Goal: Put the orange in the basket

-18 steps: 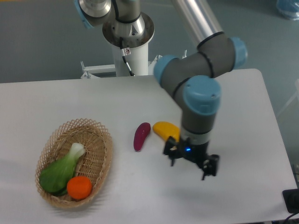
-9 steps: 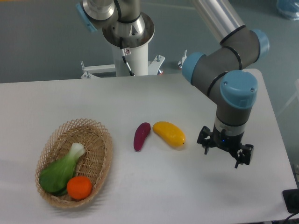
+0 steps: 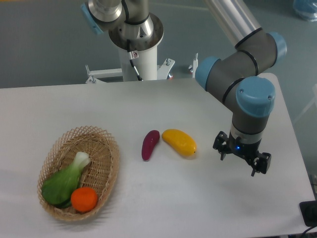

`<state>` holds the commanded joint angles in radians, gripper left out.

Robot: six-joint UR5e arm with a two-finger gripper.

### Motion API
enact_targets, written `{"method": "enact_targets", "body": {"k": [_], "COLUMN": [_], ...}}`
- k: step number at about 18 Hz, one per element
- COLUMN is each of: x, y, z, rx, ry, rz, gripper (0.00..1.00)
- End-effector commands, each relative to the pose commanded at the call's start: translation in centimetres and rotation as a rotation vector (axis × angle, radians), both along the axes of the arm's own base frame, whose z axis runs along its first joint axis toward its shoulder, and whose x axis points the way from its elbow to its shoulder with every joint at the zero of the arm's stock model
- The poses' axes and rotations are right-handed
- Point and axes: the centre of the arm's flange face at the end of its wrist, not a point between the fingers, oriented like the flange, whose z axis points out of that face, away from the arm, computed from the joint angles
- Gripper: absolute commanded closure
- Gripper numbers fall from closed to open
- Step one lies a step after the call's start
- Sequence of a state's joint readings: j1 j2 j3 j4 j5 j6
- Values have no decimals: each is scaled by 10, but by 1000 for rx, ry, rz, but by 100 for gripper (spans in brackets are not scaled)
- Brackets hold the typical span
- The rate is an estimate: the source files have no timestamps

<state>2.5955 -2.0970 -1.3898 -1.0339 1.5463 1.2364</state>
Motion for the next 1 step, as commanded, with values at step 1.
{"method": "enact_targets", "body": {"k": [1], "x": [0], "y": [0], "z": [-1], "rx": [0], "ry": [0], "rz": [0], "gripper": [0]}}
